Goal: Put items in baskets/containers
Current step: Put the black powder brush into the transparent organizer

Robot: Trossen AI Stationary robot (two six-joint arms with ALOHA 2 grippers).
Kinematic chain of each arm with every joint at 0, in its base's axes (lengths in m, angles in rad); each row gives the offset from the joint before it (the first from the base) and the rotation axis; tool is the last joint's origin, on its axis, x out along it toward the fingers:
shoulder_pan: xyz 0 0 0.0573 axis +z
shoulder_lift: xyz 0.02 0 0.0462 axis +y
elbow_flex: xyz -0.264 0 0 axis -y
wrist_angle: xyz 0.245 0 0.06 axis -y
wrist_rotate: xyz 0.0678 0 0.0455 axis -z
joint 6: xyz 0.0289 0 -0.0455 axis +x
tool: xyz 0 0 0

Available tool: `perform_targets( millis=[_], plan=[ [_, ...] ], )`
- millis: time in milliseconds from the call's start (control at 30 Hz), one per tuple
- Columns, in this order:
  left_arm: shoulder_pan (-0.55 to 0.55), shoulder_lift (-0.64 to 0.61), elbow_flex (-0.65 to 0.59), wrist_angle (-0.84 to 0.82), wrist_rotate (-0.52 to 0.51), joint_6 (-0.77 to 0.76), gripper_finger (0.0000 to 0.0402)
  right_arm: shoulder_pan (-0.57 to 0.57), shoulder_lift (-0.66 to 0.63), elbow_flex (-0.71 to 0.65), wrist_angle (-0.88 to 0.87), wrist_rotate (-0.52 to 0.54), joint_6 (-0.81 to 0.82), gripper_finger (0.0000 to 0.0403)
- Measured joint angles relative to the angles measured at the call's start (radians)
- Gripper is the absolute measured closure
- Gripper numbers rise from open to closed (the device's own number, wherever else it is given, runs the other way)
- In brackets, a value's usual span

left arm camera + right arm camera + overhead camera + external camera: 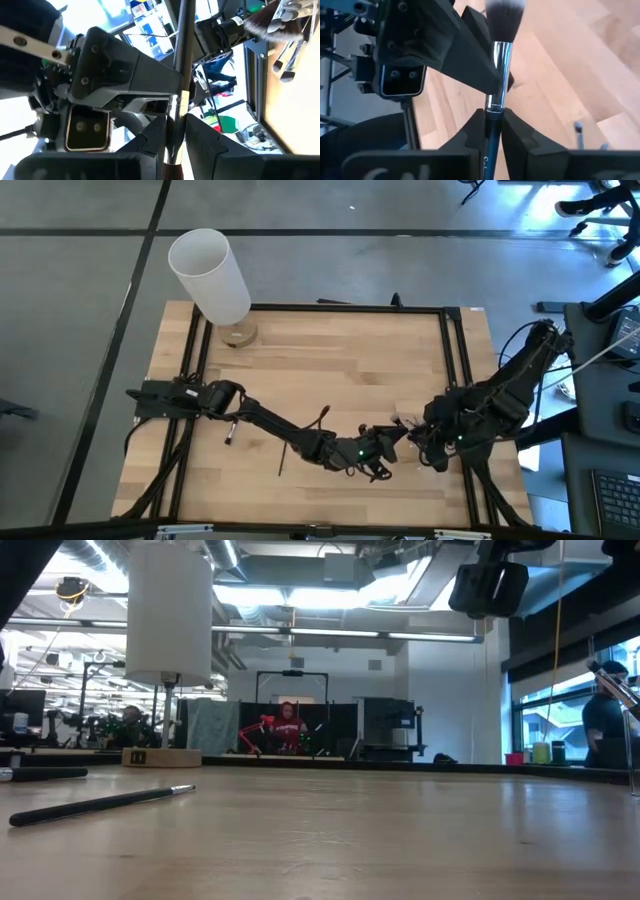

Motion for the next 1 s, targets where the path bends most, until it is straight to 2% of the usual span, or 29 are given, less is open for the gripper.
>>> perform_targets(
  millis=[167,367,600,833,1000],
  plan=[
    [0.004,0.003,0.000,0.041,-0.090,-0.191,0.0311,0.057,0.002,0.002,-0.081,0.111,0.049,0.0355],
    [0.003,-0.019,0.000,0.052,-0.268,-0.470,0.0244,0.181,0.007,0.002,-0.185,0.272,0.102,0.0358],
    [-0.014,-0.030,0.001,0.027,-0.385,-0.608,0.0181,0.339,0.089,0.001,-0.213,0.311,0.131,0.0358],
    [-0.041,-0.046,0.001,0.007,-0.415,-0.643,0.0173,0.474,0.213,-0.054,-0.202,0.315,0.295,0.0358],
    [-0.073,-0.124,0.001,-0.147,-0.427,-0.693,0.0186,0.534,0.275,-0.117,-0.098,0.313,0.379,0.0358]
  ],
)
